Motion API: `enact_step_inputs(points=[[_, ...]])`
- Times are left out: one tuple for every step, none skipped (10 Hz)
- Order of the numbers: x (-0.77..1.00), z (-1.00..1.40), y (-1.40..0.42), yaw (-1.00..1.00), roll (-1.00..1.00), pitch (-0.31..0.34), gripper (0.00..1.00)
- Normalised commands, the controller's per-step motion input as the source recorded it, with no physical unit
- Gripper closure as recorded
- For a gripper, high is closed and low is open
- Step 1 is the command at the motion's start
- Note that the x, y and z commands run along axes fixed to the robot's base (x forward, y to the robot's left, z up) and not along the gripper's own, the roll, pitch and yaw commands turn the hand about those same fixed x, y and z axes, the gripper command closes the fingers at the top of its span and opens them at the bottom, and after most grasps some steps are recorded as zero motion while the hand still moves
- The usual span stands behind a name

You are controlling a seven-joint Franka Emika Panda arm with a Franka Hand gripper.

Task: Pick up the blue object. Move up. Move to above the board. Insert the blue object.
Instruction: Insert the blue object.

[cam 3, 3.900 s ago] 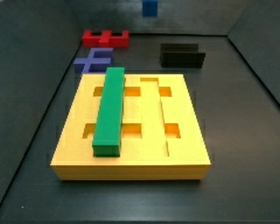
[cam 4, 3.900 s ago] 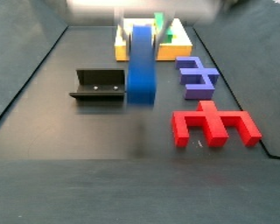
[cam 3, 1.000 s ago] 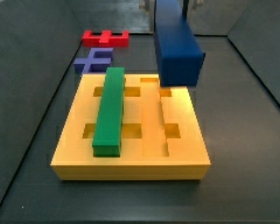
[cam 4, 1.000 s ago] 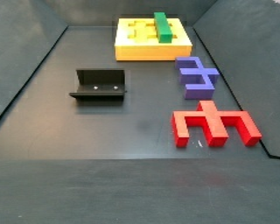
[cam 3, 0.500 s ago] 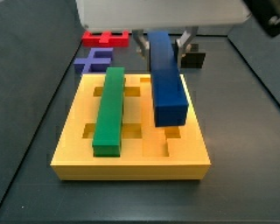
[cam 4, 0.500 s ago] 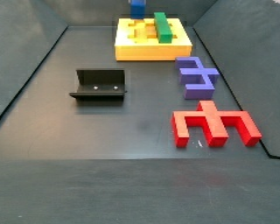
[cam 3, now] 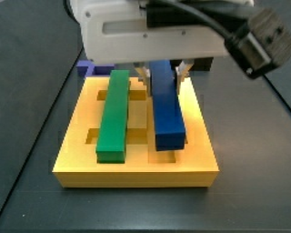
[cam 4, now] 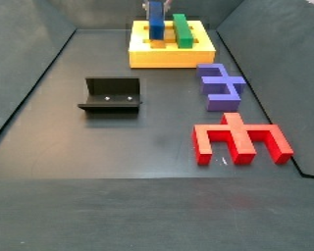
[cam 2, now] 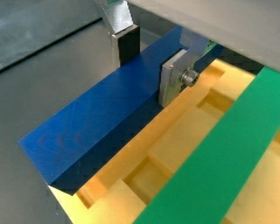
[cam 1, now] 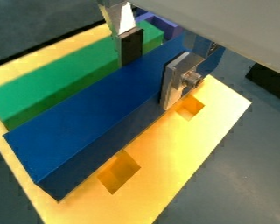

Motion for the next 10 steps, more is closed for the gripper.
enact_step_inputs(points=[[-0.12,-0.34,-0.02,0.01,0.23,-0.023,1.0],[-0.11,-0.33,-0.02,0.0,0.17,-0.023,1.0],[0.0,-0.31,-0.03,0.0,0.08,-0.01,1.0],[0.0,-0.31,-0.03,0.0,0.03,-0.014,1.0],[0.0,-0.29,-0.05,0.0,0.05,-0.004,1.0],[0.05,-0.24,-0.18,0.0,0.06,0.0,1.0],[0.01,-0.29,-0.19,0.0,0.04,-0.011,1.0],[0.13,-0.31,-0.15,0.0,0.0,-0.021,1.0],[0.23,-0.34,-0.07,-0.11,0.0,-0.016,1.0],[0.12,-0.3,0.0,-0.17,0.01,-0.007,1.0]])
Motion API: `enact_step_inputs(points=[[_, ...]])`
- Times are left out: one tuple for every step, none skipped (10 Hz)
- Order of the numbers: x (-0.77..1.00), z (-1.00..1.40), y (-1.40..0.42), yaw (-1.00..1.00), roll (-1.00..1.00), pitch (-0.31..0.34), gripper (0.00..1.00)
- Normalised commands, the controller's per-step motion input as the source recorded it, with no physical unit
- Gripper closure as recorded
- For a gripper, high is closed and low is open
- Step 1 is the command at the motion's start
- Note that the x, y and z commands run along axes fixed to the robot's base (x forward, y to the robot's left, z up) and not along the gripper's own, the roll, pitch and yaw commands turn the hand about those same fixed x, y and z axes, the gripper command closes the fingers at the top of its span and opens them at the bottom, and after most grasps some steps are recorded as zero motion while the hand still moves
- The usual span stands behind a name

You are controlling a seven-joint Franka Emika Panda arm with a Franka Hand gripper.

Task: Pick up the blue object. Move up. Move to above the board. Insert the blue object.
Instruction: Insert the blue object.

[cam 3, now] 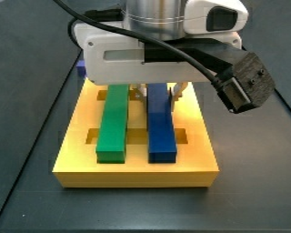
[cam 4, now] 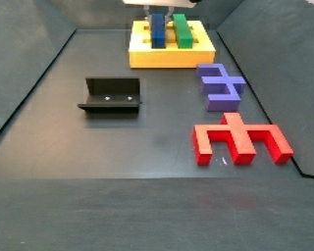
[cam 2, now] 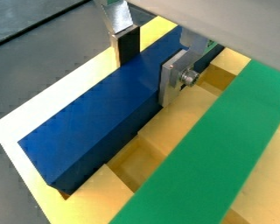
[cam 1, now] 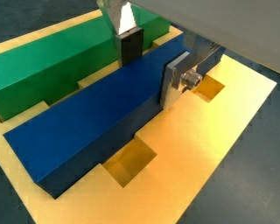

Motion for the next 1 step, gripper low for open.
enact_step_inputs(points=[[0.0,0.0,0.0,0.0,0.0,0.0,1.0]])
